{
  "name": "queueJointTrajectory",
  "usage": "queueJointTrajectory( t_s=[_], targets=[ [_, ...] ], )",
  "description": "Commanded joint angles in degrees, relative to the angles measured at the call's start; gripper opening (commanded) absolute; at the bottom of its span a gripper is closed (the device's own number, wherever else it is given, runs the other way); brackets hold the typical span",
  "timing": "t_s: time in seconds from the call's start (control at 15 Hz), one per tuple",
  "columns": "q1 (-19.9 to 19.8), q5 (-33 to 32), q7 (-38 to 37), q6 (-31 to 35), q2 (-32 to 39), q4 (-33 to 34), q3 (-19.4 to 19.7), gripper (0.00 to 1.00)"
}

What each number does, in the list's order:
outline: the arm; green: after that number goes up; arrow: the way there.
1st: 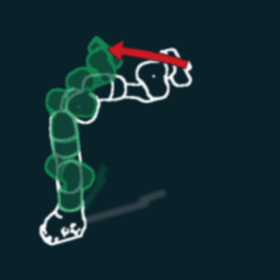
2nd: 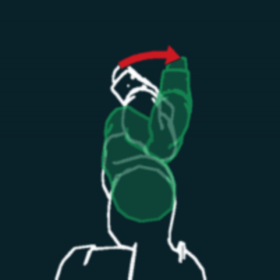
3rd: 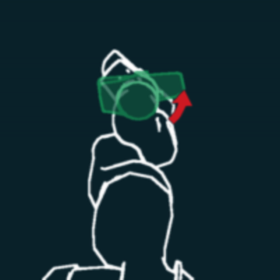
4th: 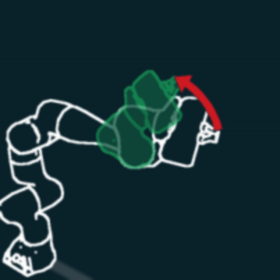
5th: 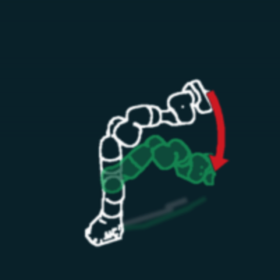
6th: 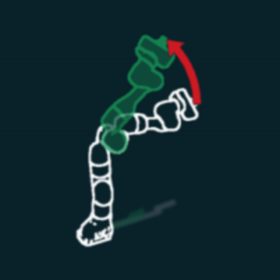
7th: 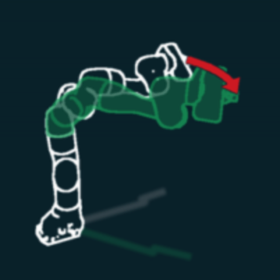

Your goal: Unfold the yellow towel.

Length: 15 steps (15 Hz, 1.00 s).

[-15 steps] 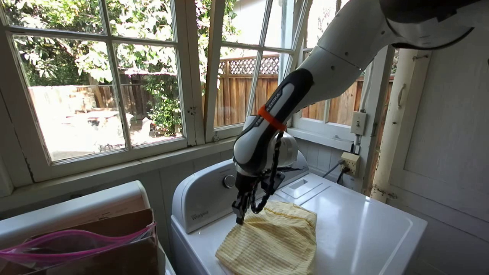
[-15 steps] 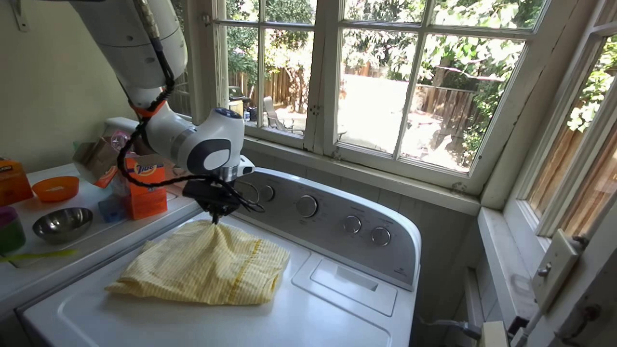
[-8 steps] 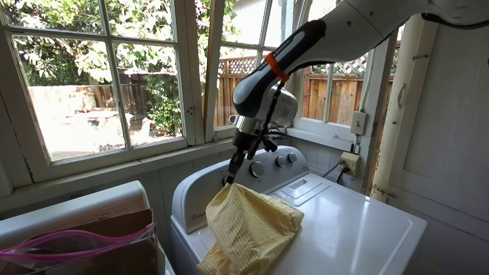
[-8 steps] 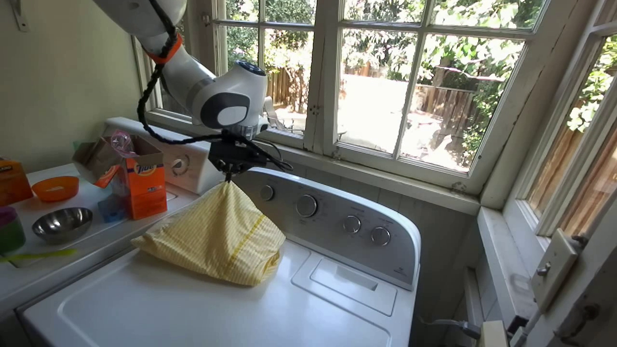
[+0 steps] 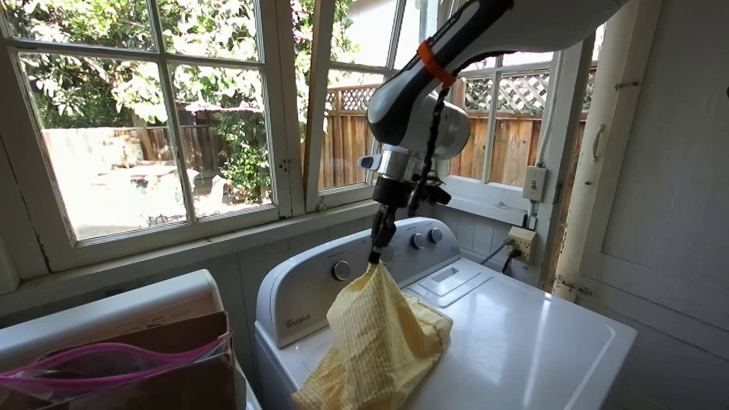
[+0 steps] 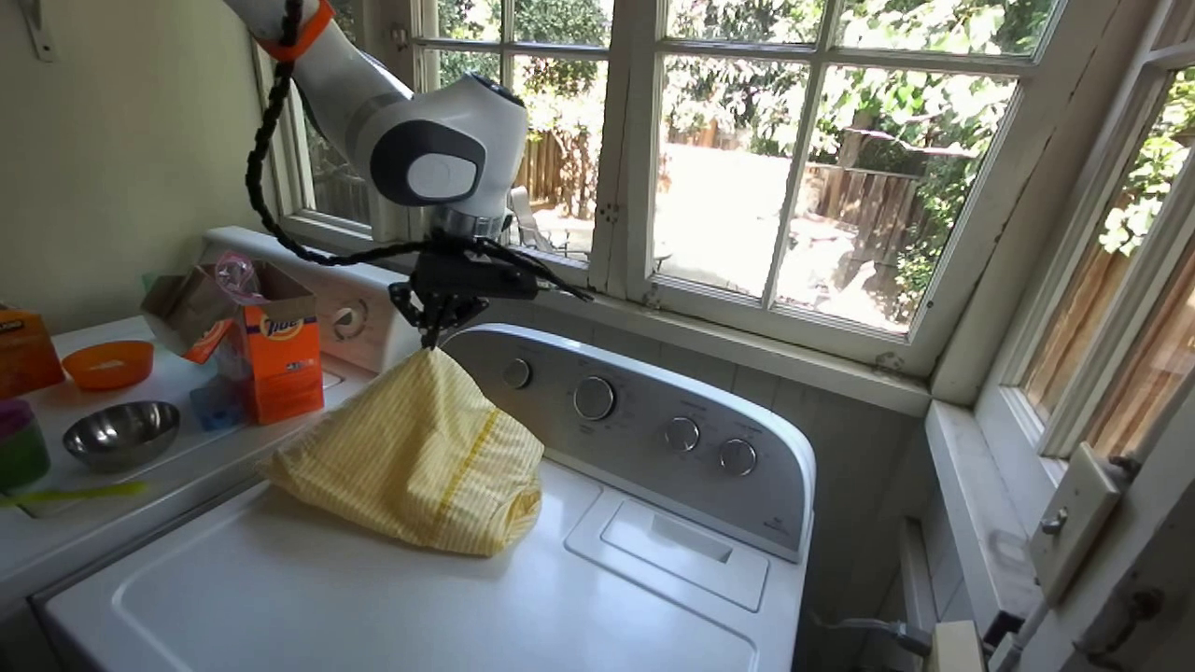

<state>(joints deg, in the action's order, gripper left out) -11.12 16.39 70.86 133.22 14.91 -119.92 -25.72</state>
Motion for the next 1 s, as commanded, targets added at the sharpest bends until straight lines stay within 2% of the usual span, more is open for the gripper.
queueJointTrajectory(
  t_s=[0.0,0.2,0.47,0.73,0.93],
  targets=[
    [4.7,-1.3,-2.7,2.2,-11.8,-10.9,8.0,0.00],
    [8.2,-8.6,-11.7,-1.0,-18.5,-15.6,13.4,0.00],
    [11.1,-17.9,-23.3,-10.2,-22.4,-18.2,16.5,0.00],
    [13.6,-18.4,-30.5,-21.8,-22.7,-19.7,17.5,0.00],
    [14.6,-16.7,-37.7,-25.7,-21.2,-21.1,18.1,0.00]
  ],
)
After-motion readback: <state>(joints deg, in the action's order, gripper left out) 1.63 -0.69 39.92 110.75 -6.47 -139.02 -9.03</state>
